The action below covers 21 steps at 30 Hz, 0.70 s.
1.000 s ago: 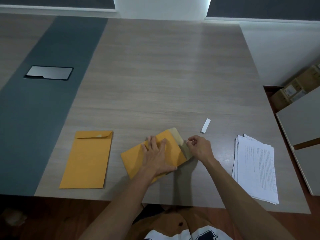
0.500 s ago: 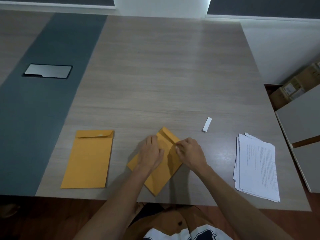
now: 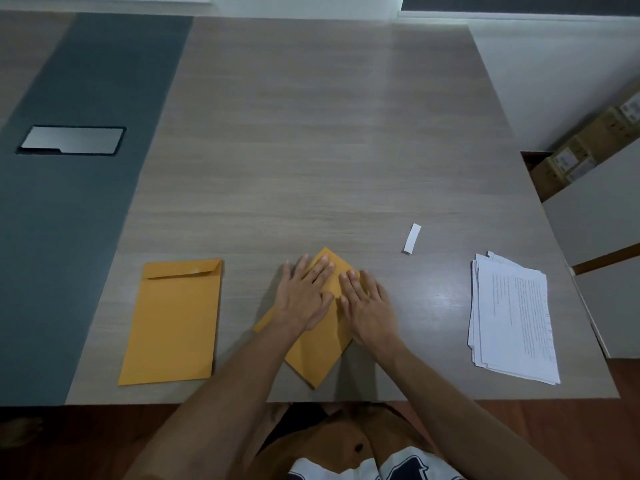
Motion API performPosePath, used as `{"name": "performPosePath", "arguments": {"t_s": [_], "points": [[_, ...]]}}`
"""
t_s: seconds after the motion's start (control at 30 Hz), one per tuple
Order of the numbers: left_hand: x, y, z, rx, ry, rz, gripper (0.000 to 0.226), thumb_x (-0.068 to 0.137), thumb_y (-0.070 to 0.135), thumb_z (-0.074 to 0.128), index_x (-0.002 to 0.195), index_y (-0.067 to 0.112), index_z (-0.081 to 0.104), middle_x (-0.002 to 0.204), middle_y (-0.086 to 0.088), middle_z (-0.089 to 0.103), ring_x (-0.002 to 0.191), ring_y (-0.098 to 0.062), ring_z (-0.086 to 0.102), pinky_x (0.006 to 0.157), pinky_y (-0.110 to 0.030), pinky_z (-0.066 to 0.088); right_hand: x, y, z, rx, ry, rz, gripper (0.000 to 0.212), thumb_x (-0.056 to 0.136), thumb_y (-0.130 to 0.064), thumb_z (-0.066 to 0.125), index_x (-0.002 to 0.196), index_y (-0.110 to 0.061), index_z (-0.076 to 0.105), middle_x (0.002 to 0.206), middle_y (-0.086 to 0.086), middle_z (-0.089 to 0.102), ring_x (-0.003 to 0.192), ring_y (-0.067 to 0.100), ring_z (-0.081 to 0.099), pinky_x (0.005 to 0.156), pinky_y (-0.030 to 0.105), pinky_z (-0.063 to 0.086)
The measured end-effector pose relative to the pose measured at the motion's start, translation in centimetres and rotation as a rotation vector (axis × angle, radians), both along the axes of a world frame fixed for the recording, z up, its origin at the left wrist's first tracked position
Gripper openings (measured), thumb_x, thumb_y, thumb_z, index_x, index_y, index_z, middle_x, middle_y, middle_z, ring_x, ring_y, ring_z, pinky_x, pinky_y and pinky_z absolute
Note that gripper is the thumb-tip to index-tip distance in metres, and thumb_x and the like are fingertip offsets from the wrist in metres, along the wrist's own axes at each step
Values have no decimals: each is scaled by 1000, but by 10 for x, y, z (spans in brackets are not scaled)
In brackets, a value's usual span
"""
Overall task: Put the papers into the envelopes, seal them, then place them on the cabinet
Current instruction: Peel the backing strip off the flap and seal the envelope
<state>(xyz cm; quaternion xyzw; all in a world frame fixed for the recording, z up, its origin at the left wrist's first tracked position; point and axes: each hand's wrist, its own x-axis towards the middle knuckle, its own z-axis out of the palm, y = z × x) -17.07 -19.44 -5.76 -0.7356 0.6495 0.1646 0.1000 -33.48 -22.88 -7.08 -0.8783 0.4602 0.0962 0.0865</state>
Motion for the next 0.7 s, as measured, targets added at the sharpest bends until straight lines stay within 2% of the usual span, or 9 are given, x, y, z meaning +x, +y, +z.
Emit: {"name": "performPosePath", "arguments": {"t_s": [0.1, 0.23, 0.37, 0.5, 0.57, 0.63, 0.7], "points": [[-1, 1, -4, -6, 9, 10, 60, 101, 49, 15, 154, 34, -8, 161, 16, -14, 150, -22, -12, 118, -55, -1, -17, 0, -5, -25, -29, 15, 56, 106, -34, 11, 140, -17, 51, 141, 2, 55, 137, 32, 43, 109, 50, 32], [2, 2, -6, 1, 30, 23, 58, 102, 49, 15, 154, 36, -9, 160, 18, -15, 150, -23, -15, 117, -57, -5, -48, 7, -9, -89, -90, -16, 50, 106, -31, 18, 137, -18, 56, 135, 2, 60, 133, 33, 47, 109, 52, 30], [1, 1, -4, 0, 53, 34, 59, 101, 47, 18, 154, 36, -6, 161, 17, -12, 150, -23, -12, 117, -58, -3, -54, 12, -8, -137, -91, -43, 56, 106, -33, 12, 134, -17, 59, 131, 3, 63, 131, 35, 49, 109, 52, 29], [3, 2, -2, 0, 80, 20, 64, 99, 53, 20, 155, 35, -6, 162, 16, -12, 150, -24, -14, 116, -59, -4, -46, 15, -7, -127, -58, -112, 64, 104, -41, 8, 130, -20, 63, 126, 1, 67, 129, 38, 50, 107, 53, 30], [7, 3, -2, 9, 86, -9, 71, 96, 62, 21, 155, 32, -5, 162, 13, -11, 150, -26, -14, 116, -59, -3, -42, 12, -1, -86, -20, -136, 68, 100, -56, 9, 137, -22, 55, 135, 0, 60, 137, 39, 41, 112, 54, 23], [12, 5, -2, -8, 94, -29, 88, 87, 76, 25, 156, 28, -2, 163, 11, -7, 150, -27, -12, 117, -59, -1, -36, 2, 9, 4, 64, -129, 86, 87, -76, 6, 150, -24, 34, 153, -2, 38, 147, 36, 18, 119, 51, 7], [17, 7, 0, -13, 118, -47, 113, 69, 91, 30, 156, 26, 2, 164, 10, -3, 150, -27, -11, 117, -59, -3, -33, -12, 21, 101, 119, -129, 108, 70, -91, 5, 156, -25, 12, 163, -3, 13, 150, 31, -6, 120, 51, -3]]}}
